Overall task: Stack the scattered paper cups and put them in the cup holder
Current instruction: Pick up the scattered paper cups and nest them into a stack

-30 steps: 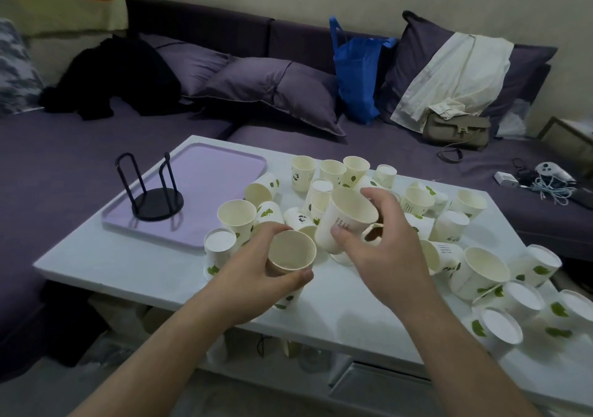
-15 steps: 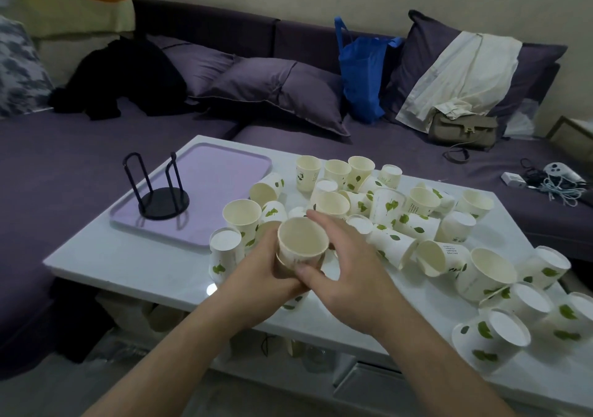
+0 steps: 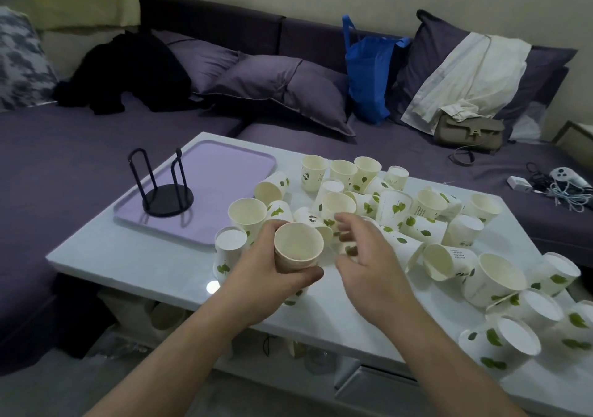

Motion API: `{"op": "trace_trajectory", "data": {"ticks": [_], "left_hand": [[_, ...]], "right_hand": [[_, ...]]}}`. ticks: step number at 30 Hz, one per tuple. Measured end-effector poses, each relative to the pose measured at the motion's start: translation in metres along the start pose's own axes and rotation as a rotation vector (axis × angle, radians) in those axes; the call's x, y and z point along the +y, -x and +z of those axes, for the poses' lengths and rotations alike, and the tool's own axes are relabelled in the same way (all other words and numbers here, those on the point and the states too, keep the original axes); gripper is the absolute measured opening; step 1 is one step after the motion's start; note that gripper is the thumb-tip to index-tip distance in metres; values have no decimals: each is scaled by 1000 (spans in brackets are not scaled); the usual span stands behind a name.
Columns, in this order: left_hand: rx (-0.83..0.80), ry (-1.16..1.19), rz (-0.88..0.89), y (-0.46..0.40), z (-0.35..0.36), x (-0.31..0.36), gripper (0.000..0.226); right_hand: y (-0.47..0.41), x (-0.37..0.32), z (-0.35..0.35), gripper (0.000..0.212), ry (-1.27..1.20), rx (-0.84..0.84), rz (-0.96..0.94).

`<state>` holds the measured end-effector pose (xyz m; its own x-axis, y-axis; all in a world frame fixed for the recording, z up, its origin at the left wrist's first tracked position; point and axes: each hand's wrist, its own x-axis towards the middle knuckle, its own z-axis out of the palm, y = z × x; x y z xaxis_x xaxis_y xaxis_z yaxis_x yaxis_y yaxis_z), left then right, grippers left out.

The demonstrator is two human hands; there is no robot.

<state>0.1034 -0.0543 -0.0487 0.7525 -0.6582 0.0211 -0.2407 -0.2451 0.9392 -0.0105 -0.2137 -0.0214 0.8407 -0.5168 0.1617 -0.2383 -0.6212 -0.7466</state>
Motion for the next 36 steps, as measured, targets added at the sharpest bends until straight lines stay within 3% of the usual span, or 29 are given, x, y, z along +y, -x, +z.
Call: {"op": "trace_trajectory", "data": {"ticks": [6,14,21,23,29,31,36], "left_hand": [[-2,42,5,-1,-4,0,81],[-16,25,19,-3,-4,4,65],[0,10,13,-4,-3,7,66],[-7,-6,16,-3,-1,7,69],[5,-22,31,0,2,3,71],[17,-17,30,2,4,4,69],[19,22,51,3,6,4,67]], "right_hand": [[-29,13,27,88,-92,-198,256],[-43,16,42,75,-216,-162,344],[-19,-7,3,17,-37,213,37],[-13,-9,-6,9,-6,282,-18],[4,-29,-30,35,10,462,-222],[9,-36,-32,40,32,460,-353],[14,-30,-14,27,162,331,-567]]}}
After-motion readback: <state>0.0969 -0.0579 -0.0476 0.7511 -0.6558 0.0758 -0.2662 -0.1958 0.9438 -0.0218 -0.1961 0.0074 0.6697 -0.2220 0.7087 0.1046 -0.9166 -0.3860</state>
